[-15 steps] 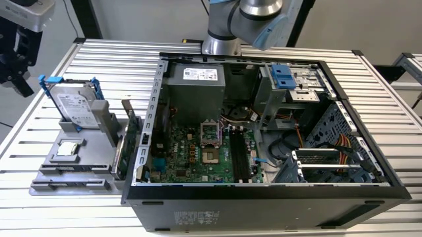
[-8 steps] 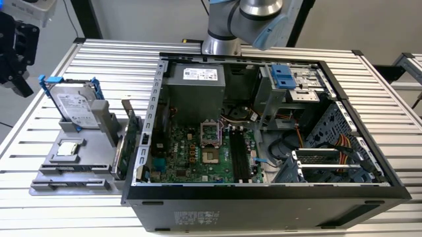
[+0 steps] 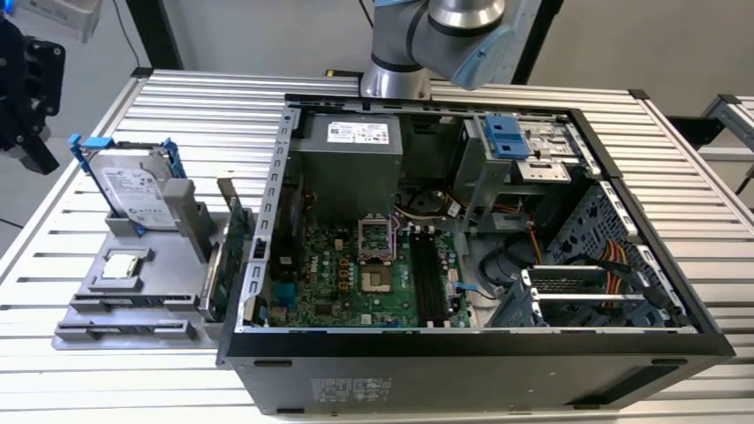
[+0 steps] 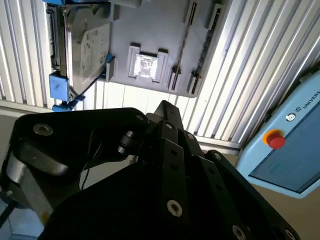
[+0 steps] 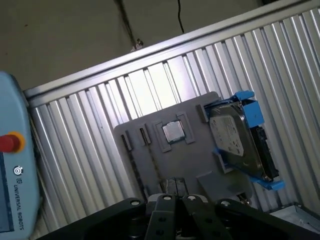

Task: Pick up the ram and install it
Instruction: 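Pick up the ram and move it above insertion slot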

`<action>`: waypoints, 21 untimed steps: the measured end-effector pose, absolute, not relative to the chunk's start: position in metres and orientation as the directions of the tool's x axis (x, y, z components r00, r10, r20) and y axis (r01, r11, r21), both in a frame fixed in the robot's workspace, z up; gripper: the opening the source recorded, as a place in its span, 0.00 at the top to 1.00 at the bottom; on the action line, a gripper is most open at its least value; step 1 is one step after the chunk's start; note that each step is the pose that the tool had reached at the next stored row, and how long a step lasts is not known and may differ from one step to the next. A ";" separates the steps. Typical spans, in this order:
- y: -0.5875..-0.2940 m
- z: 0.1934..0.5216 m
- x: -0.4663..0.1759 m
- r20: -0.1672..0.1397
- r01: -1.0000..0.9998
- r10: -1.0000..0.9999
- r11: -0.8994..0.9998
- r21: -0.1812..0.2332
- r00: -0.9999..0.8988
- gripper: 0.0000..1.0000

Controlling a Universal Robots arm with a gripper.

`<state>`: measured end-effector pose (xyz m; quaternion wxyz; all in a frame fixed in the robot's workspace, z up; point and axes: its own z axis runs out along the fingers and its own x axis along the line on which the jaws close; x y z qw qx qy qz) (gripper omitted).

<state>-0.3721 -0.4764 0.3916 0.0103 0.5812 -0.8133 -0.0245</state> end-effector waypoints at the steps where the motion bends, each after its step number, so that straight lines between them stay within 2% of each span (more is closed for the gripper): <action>1: -0.476 0.392 -0.372 -0.012 -0.950 -0.951 0.307 0.052 -0.308 1.00; 9: -0.476 0.392 -0.372 -0.012 -0.985 -0.986 0.166 0.049 -0.167 1.00; 16: -0.476 0.392 -0.372 -0.016 -0.999 -0.998 0.053 0.010 -0.053 1.00; 21: -0.477 0.392 -0.371 -0.017 -1.000 -1.000 -0.001 0.003 0.001 1.00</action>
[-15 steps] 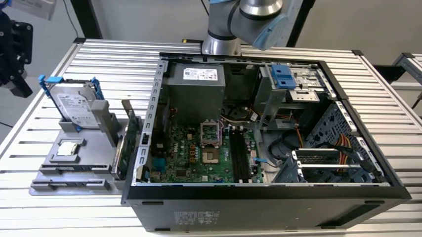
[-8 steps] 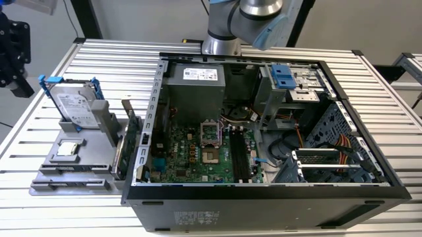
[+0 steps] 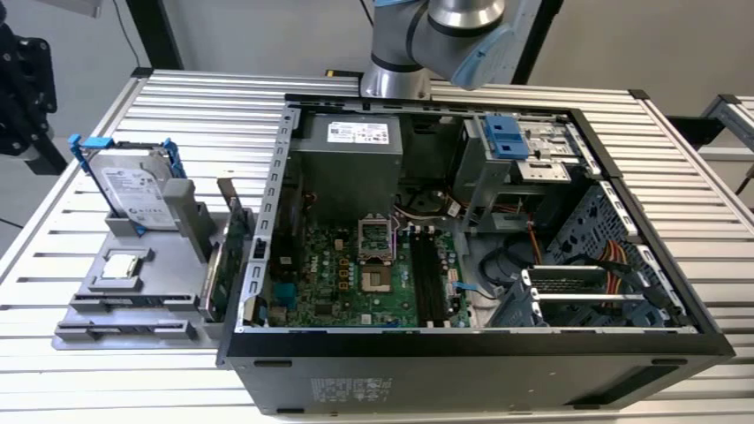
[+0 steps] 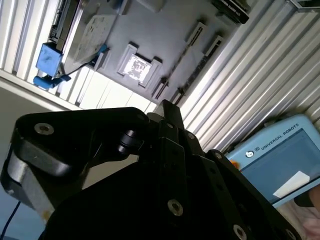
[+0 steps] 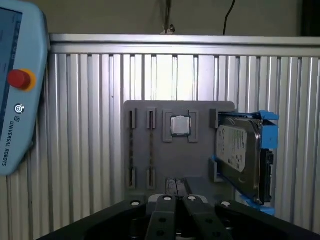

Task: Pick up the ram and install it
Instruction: 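Pick up the ram and move it above insertion slot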

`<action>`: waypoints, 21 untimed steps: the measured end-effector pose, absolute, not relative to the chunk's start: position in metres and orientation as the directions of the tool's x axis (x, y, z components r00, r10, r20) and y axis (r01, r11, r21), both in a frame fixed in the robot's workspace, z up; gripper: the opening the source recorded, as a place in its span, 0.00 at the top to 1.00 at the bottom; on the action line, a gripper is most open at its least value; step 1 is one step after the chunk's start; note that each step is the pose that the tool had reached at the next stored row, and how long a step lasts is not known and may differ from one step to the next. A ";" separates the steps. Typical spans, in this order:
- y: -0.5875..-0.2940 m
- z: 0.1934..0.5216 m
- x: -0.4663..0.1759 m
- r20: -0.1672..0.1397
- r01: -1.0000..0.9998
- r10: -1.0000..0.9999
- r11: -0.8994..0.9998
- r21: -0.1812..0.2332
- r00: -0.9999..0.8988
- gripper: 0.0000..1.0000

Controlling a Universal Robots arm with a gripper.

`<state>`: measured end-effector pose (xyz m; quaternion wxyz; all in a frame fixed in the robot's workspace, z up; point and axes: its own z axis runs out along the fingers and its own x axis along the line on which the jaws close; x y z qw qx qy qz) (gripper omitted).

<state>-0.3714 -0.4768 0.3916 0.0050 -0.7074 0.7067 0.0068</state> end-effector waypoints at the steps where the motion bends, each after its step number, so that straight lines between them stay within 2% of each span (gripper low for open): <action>1: -0.477 0.392 -0.371 -0.017 -1.000 -1.000 -0.004 0.002 0.004 1.00; 16: -0.482 0.391 -0.353 -0.017 -1.000 -1.000 -0.006 0.007 0.005 1.00; 17: -0.482 0.391 -0.353 -0.017 -1.000 -1.000 -0.006 0.007 0.005 0.00; 21: -0.482 0.391 -0.353 -0.017 -1.000 -1.000 -0.006 0.007 0.005 0.00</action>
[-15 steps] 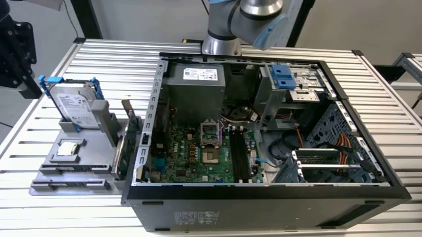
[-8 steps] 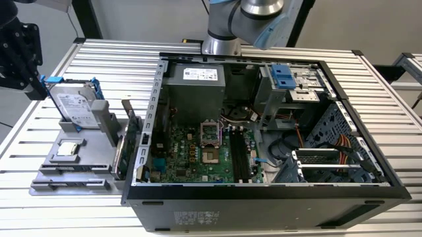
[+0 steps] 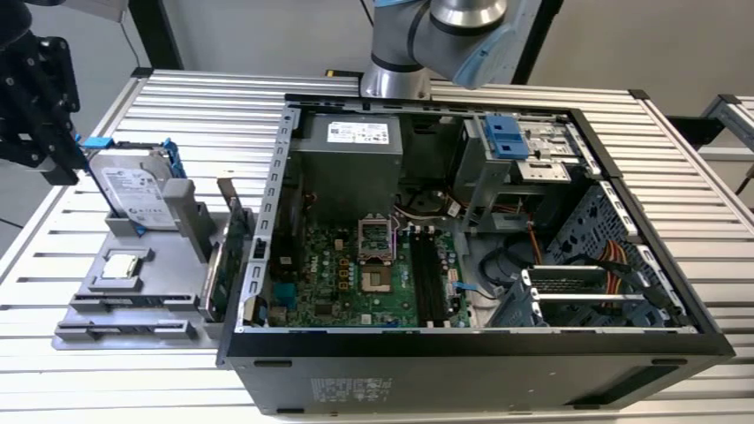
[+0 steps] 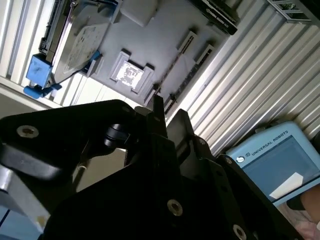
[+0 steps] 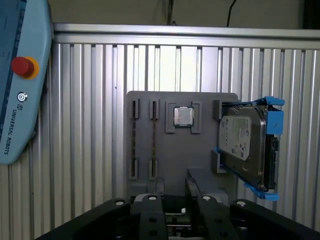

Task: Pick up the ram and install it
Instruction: 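Pick up the ram and move it above insertion slot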

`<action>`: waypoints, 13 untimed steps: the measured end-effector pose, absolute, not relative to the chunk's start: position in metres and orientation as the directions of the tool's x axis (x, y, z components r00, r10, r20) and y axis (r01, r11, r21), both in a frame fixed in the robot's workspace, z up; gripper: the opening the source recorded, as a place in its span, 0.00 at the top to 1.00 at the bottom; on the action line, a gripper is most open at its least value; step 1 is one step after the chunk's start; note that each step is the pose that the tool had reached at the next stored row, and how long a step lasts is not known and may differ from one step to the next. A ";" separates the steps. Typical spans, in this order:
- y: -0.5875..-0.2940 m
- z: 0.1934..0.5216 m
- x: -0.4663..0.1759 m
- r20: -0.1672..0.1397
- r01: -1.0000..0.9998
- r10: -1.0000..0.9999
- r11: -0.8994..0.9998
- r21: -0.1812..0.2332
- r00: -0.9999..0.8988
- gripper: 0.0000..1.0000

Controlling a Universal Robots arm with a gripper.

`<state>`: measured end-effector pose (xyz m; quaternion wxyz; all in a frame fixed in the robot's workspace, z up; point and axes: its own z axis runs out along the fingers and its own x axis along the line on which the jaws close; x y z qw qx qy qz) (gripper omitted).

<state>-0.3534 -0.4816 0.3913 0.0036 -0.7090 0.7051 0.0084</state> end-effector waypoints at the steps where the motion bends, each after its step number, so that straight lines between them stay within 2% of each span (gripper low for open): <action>1: -0.482 0.391 -0.353 -0.017 -1.000 -1.000 -0.006 0.007 0.005 0.00; 13: -0.502 0.387 -0.350 -0.017 -1.000 -1.000 -0.006 0.007 0.006 0.00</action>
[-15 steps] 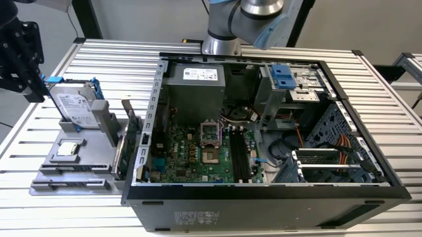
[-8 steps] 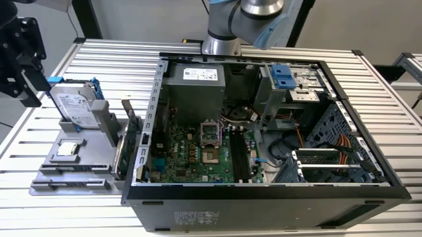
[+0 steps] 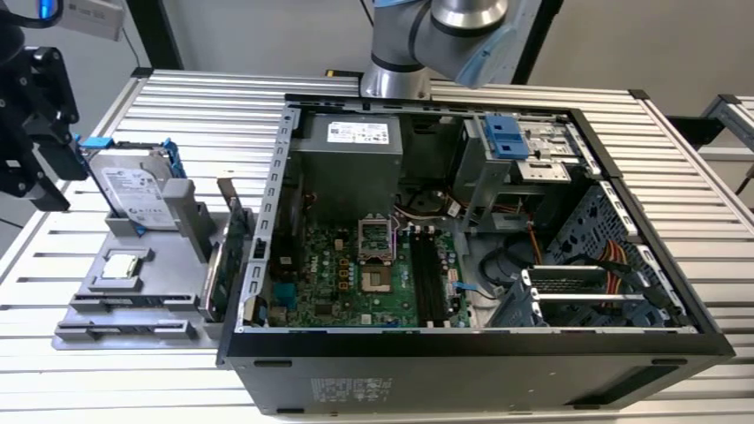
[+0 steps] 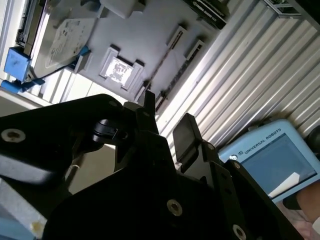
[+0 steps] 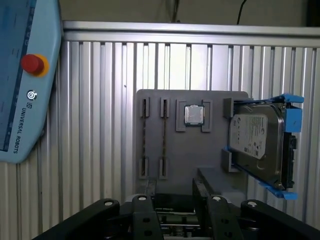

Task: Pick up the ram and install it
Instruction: 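Pick up the ram and move it above insertion slot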

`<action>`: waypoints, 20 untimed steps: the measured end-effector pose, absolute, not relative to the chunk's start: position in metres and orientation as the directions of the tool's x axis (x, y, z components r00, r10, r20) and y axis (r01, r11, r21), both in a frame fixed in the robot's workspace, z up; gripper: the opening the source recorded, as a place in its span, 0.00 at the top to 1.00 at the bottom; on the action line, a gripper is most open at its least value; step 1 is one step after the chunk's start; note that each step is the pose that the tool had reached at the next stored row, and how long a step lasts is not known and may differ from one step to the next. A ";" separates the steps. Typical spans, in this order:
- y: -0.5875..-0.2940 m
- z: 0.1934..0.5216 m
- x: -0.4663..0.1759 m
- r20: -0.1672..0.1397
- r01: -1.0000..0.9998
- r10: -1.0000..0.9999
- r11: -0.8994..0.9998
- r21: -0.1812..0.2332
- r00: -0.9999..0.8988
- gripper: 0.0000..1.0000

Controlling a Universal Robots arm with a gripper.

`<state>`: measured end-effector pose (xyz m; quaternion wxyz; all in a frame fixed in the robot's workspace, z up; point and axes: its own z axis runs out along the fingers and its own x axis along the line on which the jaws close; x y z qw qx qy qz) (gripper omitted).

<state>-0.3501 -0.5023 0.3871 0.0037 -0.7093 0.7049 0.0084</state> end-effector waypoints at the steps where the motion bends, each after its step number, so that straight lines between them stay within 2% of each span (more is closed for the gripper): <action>1: -0.504 0.386 -0.350 -0.017 -1.000 -1.000 -0.007 0.007 0.007 0.00; 20: -0.508 0.379 -0.345 -0.017 -1.000 -1.000 -0.024 0.007 0.024 0.00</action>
